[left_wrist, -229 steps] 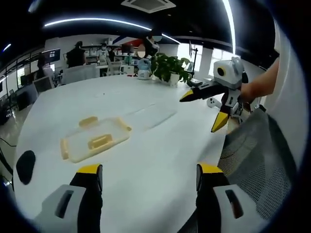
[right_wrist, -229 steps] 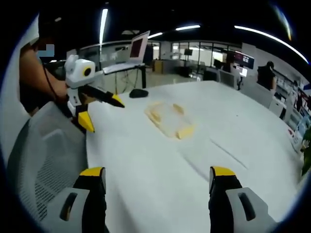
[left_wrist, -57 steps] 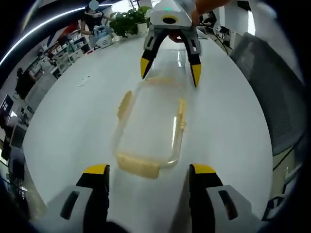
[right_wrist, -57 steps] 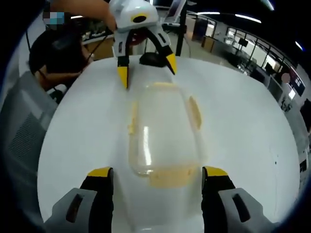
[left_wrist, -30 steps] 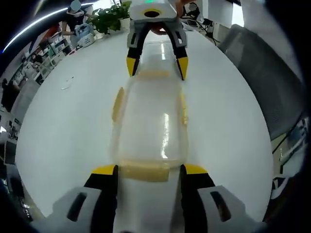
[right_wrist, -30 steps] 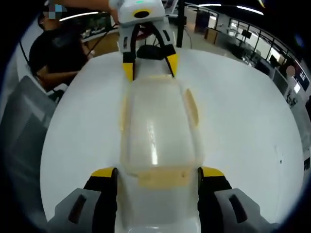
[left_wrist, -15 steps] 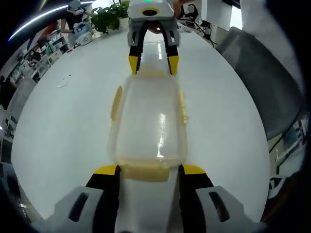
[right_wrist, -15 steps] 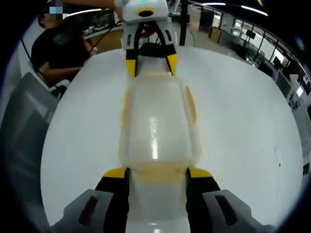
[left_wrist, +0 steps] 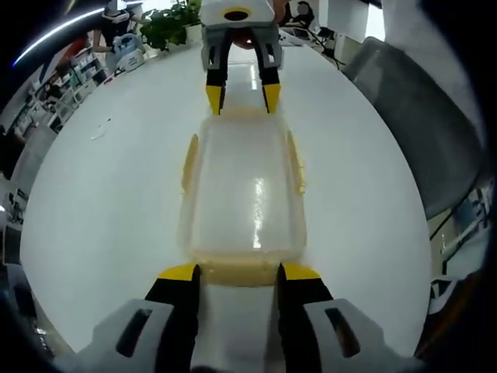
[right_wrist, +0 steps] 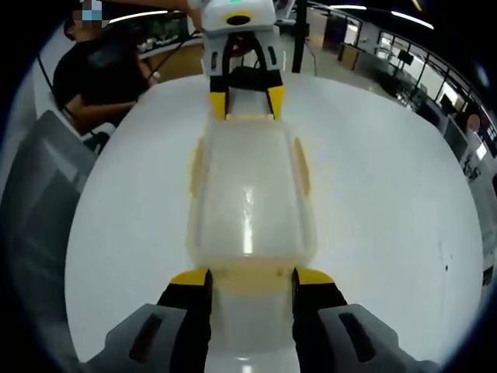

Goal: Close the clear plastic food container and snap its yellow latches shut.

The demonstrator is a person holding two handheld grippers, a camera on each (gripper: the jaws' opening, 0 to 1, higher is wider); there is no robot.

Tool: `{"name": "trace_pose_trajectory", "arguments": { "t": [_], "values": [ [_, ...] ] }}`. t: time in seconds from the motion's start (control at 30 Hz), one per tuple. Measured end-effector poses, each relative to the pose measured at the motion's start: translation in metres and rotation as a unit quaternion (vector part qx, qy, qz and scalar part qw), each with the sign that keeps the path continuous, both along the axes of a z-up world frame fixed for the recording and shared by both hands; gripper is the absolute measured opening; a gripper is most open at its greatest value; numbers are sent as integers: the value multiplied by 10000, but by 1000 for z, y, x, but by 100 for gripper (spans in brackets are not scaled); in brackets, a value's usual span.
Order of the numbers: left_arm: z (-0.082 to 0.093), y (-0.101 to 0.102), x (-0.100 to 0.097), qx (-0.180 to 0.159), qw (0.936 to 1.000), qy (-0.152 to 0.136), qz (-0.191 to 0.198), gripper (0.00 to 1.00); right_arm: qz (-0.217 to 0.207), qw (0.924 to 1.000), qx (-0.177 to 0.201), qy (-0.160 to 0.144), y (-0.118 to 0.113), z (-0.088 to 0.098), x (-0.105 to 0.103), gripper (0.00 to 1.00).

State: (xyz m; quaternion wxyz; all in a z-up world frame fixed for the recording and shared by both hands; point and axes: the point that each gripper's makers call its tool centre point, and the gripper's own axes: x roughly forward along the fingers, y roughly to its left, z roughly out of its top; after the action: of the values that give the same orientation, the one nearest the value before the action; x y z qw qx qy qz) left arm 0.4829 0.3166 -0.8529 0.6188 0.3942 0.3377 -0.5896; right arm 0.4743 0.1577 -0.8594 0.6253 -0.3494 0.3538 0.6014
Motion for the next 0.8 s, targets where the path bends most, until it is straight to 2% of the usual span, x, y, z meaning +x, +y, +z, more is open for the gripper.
{"name": "trace_pose_trajectory", "arguments": {
  "t": [0.23,0.33,0.53,0.57,0.67,0.8],
  "values": [
    [1,0,-1,-16,9999,-58,85,40,0,10000,16,26,0,0,1,40],
    [1,-1,-2,191,9995,-212,144,40,-3,10000,2,13,0,0,0,40],
    [1,0,-4,159,9994,-225,193,39,19,9999,-115,41,0,0,-1,39],
    [0,1,-6,211,9994,-137,241,39,25,9999,-135,39,0,0,-1,39],
    [1,0,-7,261,9992,-141,258,39,107,9998,-146,-61,0,1,-2,39],
    [11,-3,-9,256,9991,-189,285,39,98,9997,-205,-110,-3,5,-1,39]
  ]
}}
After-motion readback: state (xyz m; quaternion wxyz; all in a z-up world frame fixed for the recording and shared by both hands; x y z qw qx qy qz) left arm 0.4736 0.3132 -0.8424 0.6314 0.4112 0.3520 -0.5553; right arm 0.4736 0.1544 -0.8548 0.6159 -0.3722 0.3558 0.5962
